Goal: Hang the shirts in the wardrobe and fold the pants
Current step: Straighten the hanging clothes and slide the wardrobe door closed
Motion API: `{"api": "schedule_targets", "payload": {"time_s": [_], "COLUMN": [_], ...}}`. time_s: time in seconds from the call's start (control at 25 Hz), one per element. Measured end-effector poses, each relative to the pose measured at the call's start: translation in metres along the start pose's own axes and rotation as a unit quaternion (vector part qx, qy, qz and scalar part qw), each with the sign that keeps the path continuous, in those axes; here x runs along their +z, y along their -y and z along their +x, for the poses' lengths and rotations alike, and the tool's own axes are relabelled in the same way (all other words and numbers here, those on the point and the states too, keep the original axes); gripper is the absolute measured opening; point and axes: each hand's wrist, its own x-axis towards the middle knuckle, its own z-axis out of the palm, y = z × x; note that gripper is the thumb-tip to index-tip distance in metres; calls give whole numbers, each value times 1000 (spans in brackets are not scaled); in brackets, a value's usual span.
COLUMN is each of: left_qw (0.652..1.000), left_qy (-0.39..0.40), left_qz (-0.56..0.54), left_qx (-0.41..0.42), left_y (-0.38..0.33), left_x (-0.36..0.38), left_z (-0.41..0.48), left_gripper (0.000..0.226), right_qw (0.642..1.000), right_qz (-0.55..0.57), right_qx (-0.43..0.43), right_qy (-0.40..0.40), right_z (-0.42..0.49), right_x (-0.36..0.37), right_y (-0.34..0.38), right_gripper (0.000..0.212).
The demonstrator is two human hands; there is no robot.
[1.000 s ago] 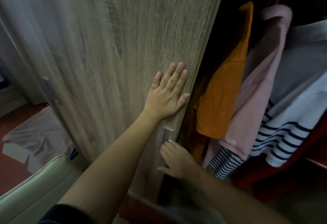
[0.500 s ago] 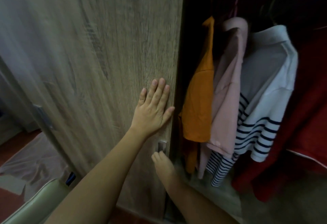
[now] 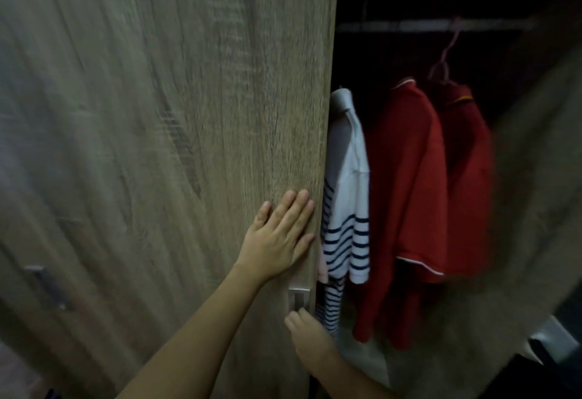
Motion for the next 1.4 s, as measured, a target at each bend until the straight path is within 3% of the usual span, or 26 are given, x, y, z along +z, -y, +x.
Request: {"api": "schedule_targets", "payload": {"time_s": [0.12,0.28,0.52,0.76,0.92,1.04,1.2,1.4], "left_qw": [1000,999,996,994,994,994,994,996], "left_qy": [-9,-19,-13,-10,-3,-7,1,2], "left_qz": [-13,-33,-63,-86,-91,-97,-96,-67], "left_qx": [21,21,56,60,60,55,50,55], "left_y": [-46,-112,-184,-239,-267,-281,-298,-308], "left_x": [8,17,26,28,30,32,30,29], "left_z": [28,62,101,132,145,152,160,167], "left_gripper": [65,63,57,55,56,57,68,66], "right_qw": [990,981,967,962,963,966,964,965], "right_qz": [32,-23,-18,-3,16,40,65,70], "right_qx": [61,71,87,154,153,189,201,184], "right_qy": [125,179,240,227,220,174,162,175], "right_z": [-37,-95,-162,-206,-231,-241,-256,-270], "right_x": [9,14,30,25,31,32,44,33], "right_y": [-31,-71,-121,-160,-179,-191,-199,-205], "right_gripper": [37,29,34,39,46,49,47,50]}}
